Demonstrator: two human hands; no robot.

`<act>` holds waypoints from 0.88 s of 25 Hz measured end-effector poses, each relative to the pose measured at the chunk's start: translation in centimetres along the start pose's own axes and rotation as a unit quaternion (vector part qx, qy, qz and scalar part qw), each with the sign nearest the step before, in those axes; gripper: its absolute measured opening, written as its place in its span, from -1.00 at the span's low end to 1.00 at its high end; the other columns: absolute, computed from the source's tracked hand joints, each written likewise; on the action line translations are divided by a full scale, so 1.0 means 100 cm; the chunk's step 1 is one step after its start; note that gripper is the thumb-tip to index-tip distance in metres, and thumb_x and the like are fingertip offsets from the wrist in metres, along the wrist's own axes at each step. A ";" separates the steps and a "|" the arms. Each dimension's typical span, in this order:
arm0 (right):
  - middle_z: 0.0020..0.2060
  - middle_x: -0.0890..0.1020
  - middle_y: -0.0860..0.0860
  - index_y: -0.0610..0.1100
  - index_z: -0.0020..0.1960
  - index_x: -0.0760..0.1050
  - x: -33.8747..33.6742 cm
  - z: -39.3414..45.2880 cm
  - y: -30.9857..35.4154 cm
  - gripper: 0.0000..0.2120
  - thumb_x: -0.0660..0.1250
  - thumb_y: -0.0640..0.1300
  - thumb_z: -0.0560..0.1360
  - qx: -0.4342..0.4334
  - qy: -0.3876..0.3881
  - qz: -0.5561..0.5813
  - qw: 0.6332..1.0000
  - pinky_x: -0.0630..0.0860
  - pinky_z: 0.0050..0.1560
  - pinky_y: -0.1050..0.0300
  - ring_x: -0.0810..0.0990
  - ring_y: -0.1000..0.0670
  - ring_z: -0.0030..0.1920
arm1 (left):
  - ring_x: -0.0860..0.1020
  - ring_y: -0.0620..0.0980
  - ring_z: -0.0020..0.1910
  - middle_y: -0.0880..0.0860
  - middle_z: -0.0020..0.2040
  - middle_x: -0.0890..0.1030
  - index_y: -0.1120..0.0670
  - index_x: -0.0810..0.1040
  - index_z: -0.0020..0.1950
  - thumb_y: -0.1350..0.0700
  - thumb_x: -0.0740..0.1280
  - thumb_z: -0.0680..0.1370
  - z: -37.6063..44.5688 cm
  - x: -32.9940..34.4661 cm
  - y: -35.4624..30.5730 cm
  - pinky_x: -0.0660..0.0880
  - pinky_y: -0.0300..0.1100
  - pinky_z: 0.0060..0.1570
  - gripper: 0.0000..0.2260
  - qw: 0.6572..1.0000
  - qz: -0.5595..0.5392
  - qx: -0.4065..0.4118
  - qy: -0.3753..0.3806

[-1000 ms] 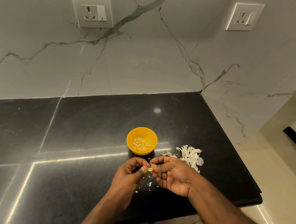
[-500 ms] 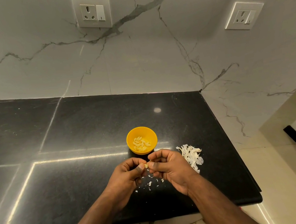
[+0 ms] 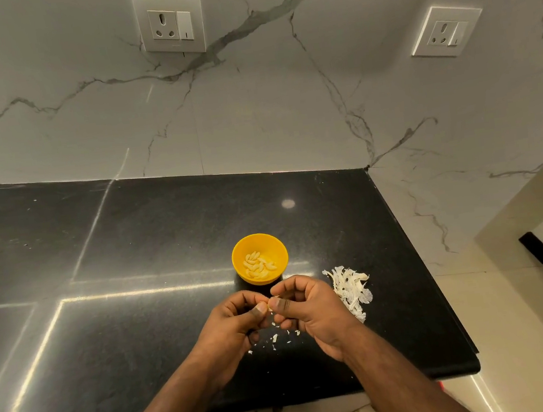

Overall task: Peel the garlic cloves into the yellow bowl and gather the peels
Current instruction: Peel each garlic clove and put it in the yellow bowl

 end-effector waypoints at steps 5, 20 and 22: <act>-0.28 0.66 -0.11 -0.28 0.06 0.55 -0.002 -0.003 -0.005 -0.74 0.49 -0.32 0.40 0.040 0.003 0.078 0.996 0.60 -0.26 0.15 0.66 -0.03 -0.27 | 0.56 -0.03 -0.19 0.12 -0.14 0.63 0.11 0.63 -0.05 0.28 0.31 0.60 -0.001 0.004 -0.003 0.41 -0.19 -0.25 -0.86 1.000 -0.010 0.006 0.023; -0.27 0.65 -0.06 -0.23 -0.03 0.61 -0.018 0.008 -0.011 -0.84 0.45 -0.42 0.45 -0.015 -0.085 -0.046 0.995 0.54 -0.26 0.16 0.58 0.01 -0.29 | 0.57 -0.05 -0.22 0.11 -0.15 0.64 0.15 0.61 0.02 0.29 0.31 0.60 -0.005 0.004 -0.002 0.42 -0.21 -0.26 -0.89 0.998 -0.064 -0.027 0.005; -0.28 0.68 -0.03 -0.20 -0.05 0.65 -0.023 0.007 -0.010 -0.83 0.47 -0.42 0.43 -0.013 -0.097 -0.078 0.992 0.55 -0.23 0.19 0.60 0.06 -0.29 | 0.58 -0.05 -0.23 0.13 -0.13 0.66 0.17 0.61 0.06 0.28 0.33 0.59 -0.003 0.003 0.000 0.43 -0.21 -0.25 -0.90 0.997 -0.071 -0.035 -0.005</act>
Point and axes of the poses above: each hand's wrist, its own z-axis towards the middle knuckle, its own x-axis out of the palm, y = z × x, the point moved 4 cm from there along z, towards the middle knuckle
